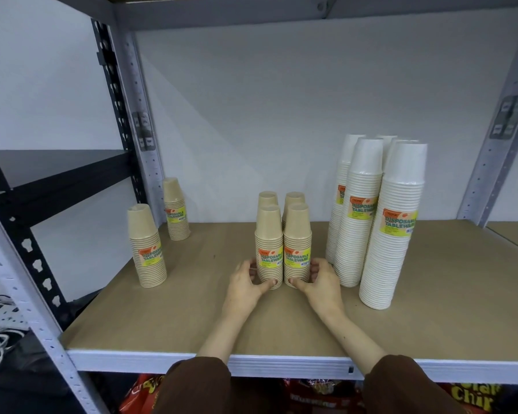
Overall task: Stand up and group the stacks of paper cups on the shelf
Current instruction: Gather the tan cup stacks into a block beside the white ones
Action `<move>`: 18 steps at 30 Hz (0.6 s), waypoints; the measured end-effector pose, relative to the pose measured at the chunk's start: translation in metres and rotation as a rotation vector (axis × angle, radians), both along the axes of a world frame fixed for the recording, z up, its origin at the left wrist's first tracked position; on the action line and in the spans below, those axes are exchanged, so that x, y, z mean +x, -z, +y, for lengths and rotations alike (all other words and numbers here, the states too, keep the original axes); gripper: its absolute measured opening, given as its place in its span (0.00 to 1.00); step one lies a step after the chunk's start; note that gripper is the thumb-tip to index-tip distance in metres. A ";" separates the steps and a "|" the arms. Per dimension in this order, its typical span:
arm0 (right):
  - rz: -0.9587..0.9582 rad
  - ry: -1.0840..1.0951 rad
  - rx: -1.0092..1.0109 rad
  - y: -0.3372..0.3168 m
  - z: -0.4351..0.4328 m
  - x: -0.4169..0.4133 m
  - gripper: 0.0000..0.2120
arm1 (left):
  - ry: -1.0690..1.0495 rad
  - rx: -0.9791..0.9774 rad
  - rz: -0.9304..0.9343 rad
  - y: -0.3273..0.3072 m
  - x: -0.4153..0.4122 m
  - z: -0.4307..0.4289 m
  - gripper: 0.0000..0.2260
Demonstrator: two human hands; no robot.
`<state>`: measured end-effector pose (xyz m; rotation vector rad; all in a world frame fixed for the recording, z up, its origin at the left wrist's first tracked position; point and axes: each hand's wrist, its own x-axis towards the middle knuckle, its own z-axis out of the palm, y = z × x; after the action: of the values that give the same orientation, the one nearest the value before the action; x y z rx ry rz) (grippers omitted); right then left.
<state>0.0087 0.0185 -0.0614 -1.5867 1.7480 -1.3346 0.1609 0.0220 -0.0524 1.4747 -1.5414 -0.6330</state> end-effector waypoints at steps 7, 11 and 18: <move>-0.015 -0.010 0.020 0.000 0.002 -0.001 0.30 | 0.009 0.002 -0.029 0.002 0.000 0.000 0.28; -0.036 -0.007 0.033 -0.002 0.004 -0.002 0.30 | 0.010 0.031 -0.064 0.002 0.001 0.001 0.29; 0.018 0.009 0.034 -0.005 0.024 -0.001 0.23 | -0.030 0.039 -0.109 0.003 0.004 0.010 0.28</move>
<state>0.0073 0.0421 -0.0564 -1.5787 1.7813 -1.2924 0.1653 0.0319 -0.0558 1.5815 -1.5951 -0.5757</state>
